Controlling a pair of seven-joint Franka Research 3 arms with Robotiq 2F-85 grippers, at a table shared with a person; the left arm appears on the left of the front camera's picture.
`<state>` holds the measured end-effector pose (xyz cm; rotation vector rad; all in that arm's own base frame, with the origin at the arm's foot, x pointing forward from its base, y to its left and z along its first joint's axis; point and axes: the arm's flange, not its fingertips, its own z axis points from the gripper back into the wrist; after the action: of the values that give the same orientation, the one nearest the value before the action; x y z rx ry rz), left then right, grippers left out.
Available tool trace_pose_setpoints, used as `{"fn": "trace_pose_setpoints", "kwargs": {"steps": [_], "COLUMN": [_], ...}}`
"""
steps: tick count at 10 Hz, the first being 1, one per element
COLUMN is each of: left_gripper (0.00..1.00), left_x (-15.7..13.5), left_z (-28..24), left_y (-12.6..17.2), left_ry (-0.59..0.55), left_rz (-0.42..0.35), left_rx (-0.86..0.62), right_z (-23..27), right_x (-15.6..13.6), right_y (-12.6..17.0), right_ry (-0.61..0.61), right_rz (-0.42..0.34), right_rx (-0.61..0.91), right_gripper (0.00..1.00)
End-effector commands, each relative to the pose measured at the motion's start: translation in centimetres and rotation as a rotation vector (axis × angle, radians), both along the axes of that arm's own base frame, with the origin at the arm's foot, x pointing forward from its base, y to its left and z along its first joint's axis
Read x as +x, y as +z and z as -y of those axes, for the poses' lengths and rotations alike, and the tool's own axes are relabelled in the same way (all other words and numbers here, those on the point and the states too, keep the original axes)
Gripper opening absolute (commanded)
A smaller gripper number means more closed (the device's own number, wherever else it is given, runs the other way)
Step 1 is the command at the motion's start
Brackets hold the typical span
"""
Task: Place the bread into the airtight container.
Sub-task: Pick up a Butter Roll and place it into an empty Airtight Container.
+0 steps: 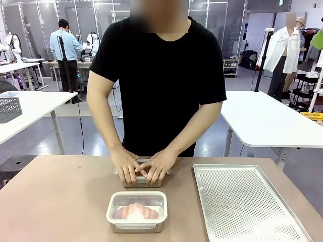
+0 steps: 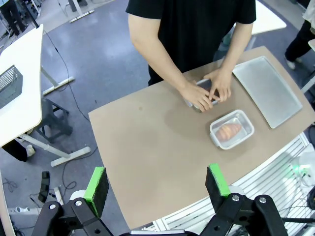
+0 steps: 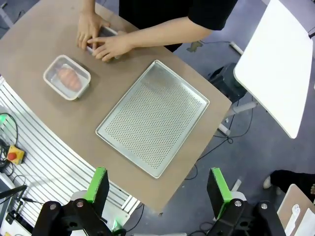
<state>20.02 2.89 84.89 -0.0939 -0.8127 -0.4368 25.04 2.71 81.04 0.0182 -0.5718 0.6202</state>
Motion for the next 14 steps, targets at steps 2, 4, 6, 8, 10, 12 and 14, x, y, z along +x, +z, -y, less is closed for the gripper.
{"fn": "trace_pose_setpoints", "kwargs": {"steps": [2,4,6,8,10,12,14], "left_gripper": [1.0,1.0,1.0,1.0,1.0,1.0,1.0], "left_x": [-0.03,-0.03,-0.03,-0.03,-0.03,-0.03,-0.03], "left_z": [0.03,0.03,0.03,0.03,0.03,0.03,0.03], "left_y": [0.06,0.06,0.06,0.06,0.06,0.06,0.06], "left_ry": [-0.002,-0.002,-0.002,-0.002,-0.002,-0.002,-0.002], "left_rz": [-0.001,-0.001,-0.001,-0.001,-0.001,-0.001,-0.001], "left_rx": [-0.003,-0.003,-0.003,-0.003,-0.003,-0.003,-0.003], "right_z": [0.13,0.13,0.13,0.13,0.13,0.13,0.13], "right_x": [0.14,0.14,0.14,0.14,0.14,0.14,0.14], "right_y": [0.12,0.12,0.12,0.12,0.12,0.12,0.12], "right_ry": [-0.008,-0.008,-0.008,-0.008,-0.008,-0.008,-0.008], "right_rz": [0.007,0.007,0.007,0.007,0.007,0.007,0.007], "right_rx": [0.002,0.002,0.002,0.002,0.002,0.002,0.002], "right_gripper": [1.0,1.0,1.0,1.0,1.0,1.0,1.0]}}
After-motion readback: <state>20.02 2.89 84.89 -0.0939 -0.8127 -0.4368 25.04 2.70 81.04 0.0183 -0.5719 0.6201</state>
